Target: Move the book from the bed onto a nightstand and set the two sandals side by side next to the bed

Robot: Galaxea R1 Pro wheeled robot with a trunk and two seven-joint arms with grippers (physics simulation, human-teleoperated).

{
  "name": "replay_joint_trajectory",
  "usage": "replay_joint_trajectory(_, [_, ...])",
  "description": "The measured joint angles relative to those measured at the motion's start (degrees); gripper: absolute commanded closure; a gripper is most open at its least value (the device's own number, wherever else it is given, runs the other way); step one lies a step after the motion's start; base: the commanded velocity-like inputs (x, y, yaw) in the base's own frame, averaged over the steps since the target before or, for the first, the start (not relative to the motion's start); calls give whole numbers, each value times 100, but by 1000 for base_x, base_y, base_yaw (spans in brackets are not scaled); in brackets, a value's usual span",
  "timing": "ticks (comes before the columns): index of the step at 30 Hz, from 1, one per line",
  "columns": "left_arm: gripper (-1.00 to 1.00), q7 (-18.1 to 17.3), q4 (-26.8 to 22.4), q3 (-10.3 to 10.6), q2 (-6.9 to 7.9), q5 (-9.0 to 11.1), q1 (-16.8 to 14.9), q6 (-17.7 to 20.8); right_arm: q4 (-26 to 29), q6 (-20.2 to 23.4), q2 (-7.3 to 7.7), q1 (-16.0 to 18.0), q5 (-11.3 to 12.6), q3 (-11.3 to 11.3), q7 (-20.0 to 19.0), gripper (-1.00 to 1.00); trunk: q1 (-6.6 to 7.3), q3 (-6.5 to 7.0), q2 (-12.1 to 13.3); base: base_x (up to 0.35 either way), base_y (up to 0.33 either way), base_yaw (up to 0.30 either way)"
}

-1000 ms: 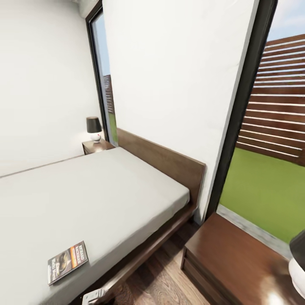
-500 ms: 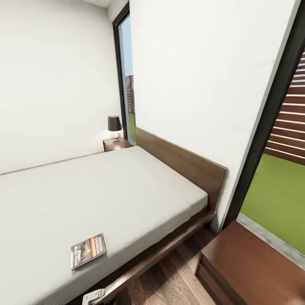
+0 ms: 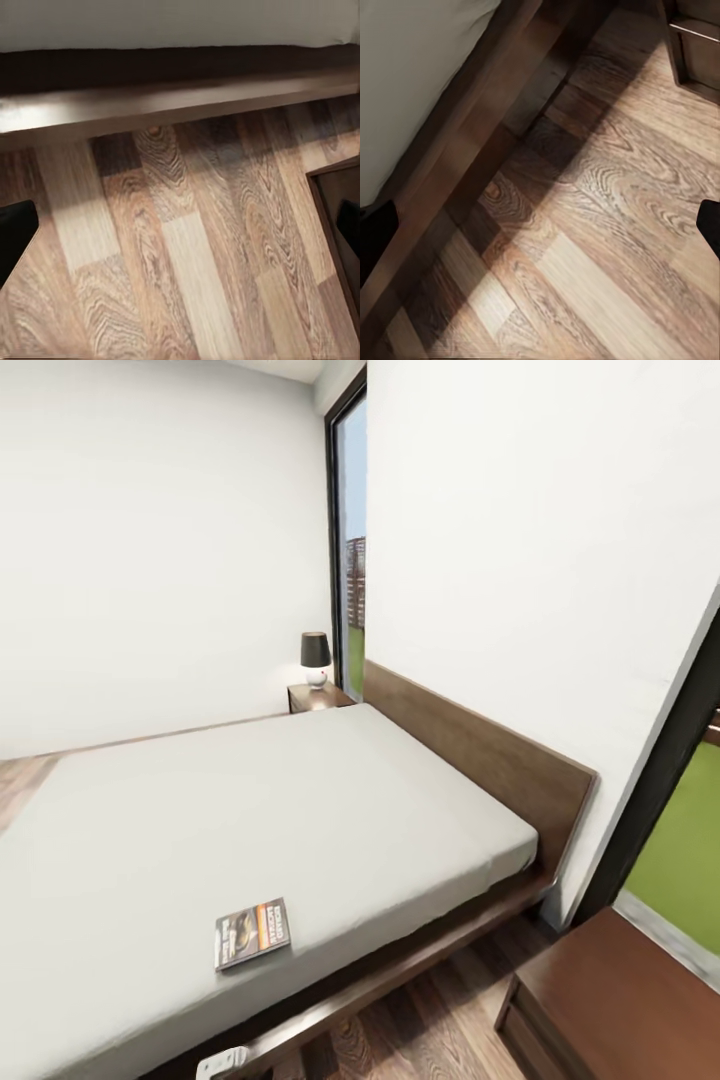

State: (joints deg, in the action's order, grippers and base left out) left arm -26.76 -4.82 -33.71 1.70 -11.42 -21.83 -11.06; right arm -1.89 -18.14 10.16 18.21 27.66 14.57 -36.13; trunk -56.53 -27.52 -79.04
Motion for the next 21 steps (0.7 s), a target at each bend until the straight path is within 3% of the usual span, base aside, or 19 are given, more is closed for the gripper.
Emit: replay_joint_trajectory(21, [-100,0,0,0,2,-1,0,0,-1,0,0,0,0,0,0,-100,0,0,0,0,0,289])
